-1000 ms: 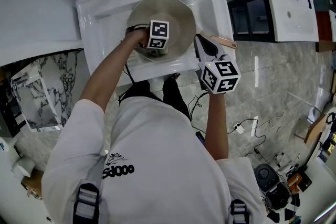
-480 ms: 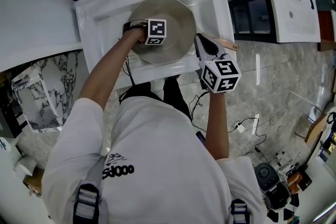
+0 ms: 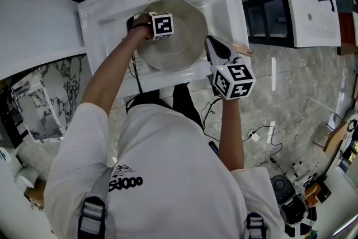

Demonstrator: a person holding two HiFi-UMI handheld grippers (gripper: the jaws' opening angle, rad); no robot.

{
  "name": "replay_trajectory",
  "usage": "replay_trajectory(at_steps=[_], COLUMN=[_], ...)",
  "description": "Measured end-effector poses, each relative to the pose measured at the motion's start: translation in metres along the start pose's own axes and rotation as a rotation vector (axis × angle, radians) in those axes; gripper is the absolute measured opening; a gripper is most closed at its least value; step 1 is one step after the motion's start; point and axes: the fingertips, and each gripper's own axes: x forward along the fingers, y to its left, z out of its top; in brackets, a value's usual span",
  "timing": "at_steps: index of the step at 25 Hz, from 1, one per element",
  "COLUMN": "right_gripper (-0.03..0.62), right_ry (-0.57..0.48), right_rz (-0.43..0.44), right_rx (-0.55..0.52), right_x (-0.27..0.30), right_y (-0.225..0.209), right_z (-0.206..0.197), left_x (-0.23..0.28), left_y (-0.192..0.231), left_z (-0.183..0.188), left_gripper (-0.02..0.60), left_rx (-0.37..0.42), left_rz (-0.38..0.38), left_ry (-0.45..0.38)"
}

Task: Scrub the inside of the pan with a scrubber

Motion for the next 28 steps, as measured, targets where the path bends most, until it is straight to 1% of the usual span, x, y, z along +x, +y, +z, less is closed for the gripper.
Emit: replay_trajectory(at_steps=[4, 10, 12, 14, 18, 20, 22, 24, 28], right_gripper=[0.009, 0.009, 0.009, 0.009, 0.009, 0.009, 0.009, 0.009, 0.009], right_ry=[-0.002, -0.003, -0.006, -0.009, -0.021, -0.024, -0.022, -0.023, -0.026], right_rz=[-0.002, 0.008, 0.015, 0.021, 0.039, 0.048, 0.057, 0.068, 0.080], right_rx=[-0.001, 0.002, 0.002, 0.003, -0.001, -0.006, -0.010, -0.008, -0.005], right_x=[-0.002, -0.001, -0.001, -0.002, 0.000, 0.002, 0.003, 0.004, 0.004], right_y=[-0.002, -0.001, -0.001, -0.003, -0.003, -0.001, 0.001, 0.005, 0.010], right_z=[0.003, 0.002, 0.003, 0.006, 0.012, 0.014, 0.015, 0.016, 0.016], left_x=[-0.010, -0.025, -0.032, -0.038, -0.048, -0.052, -0.053, -0.053, -0.050], left_y=[0.010, 0.037, 0.042, 0.045, 0.046, 0.046, 0.043, 0.038, 0.022], left_z=[0.005, 0.010, 0.012, 0.013, 0.006, 0.000, -0.009, -0.020, -0.044], left_gripper=[0.066, 0.066, 0.066, 0.066, 0.066, 0.066, 0.066, 0.066, 0.066], left_rx=[-0.019, -0.019, -0.016, -0.019, -0.031, -0.027, -0.003, 0.027, 0.069], left_rz=[0.091, 0.292, 0.335, 0.359, 0.374, 0.375, 0.363, 0.334, 0.240], left_ry=[0.024, 0.048, 0.047, 0.049, 0.060, 0.080, 0.127, 0.188, 0.320])
